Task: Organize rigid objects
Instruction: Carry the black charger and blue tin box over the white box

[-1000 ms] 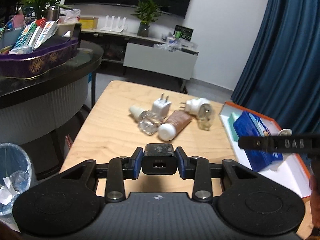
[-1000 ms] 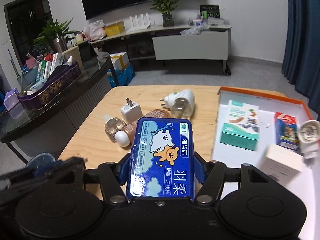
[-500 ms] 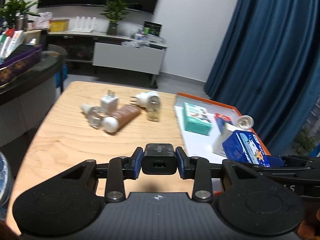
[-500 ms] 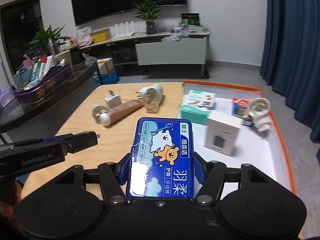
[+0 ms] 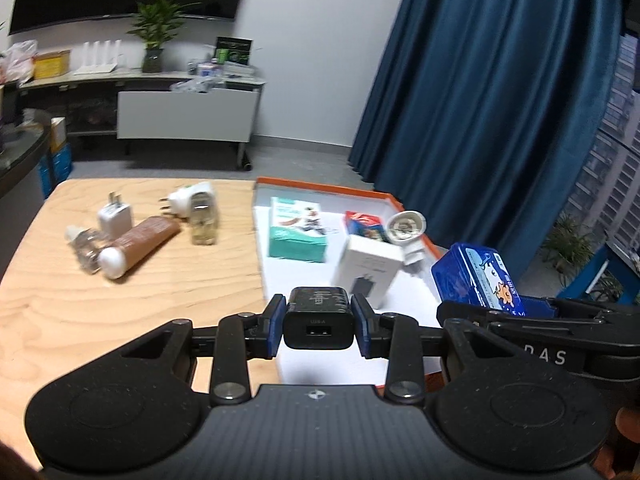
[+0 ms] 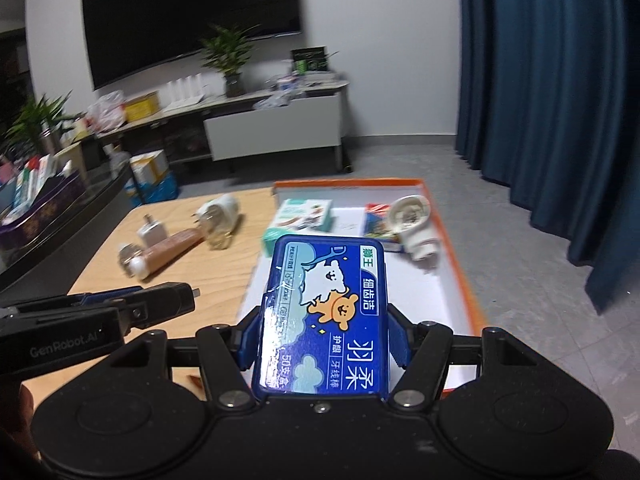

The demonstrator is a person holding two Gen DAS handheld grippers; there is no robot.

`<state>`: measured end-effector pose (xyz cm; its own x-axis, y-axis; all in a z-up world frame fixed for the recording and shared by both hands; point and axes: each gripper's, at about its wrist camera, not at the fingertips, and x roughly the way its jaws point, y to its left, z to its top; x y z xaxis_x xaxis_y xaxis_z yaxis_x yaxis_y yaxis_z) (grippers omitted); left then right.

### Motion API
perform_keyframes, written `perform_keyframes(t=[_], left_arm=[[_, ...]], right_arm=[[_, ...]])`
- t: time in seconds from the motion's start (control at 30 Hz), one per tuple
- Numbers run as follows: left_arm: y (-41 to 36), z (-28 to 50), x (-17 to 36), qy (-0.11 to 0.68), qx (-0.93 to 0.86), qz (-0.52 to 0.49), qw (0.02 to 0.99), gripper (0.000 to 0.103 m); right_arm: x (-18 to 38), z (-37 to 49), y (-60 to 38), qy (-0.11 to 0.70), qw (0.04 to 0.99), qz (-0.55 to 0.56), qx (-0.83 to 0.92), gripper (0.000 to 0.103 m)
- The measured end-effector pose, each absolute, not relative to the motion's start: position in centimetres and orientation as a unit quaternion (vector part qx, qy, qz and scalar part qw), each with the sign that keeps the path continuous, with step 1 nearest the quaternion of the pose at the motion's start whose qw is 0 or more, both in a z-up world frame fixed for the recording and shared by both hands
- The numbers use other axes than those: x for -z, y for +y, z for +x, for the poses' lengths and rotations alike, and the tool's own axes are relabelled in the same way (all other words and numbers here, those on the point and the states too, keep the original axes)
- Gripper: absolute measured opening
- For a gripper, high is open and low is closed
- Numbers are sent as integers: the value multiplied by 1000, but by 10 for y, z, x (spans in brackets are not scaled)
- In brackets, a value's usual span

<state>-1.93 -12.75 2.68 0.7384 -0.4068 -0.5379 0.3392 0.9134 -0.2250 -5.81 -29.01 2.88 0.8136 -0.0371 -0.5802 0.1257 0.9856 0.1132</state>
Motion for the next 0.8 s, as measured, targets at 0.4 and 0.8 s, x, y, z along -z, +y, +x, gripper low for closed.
perform_keyframes(t=[0.4, 0.8], left_arm=[[-166, -13, -33, 298, 233, -41, 925, 36], [-174, -1, -34, 298, 231, -41, 925, 36]], right_arm=[[-29, -69, -325, 290, 949, 92, 87, 74], [-29, -66, -329, 288, 949, 91, 88, 74]])
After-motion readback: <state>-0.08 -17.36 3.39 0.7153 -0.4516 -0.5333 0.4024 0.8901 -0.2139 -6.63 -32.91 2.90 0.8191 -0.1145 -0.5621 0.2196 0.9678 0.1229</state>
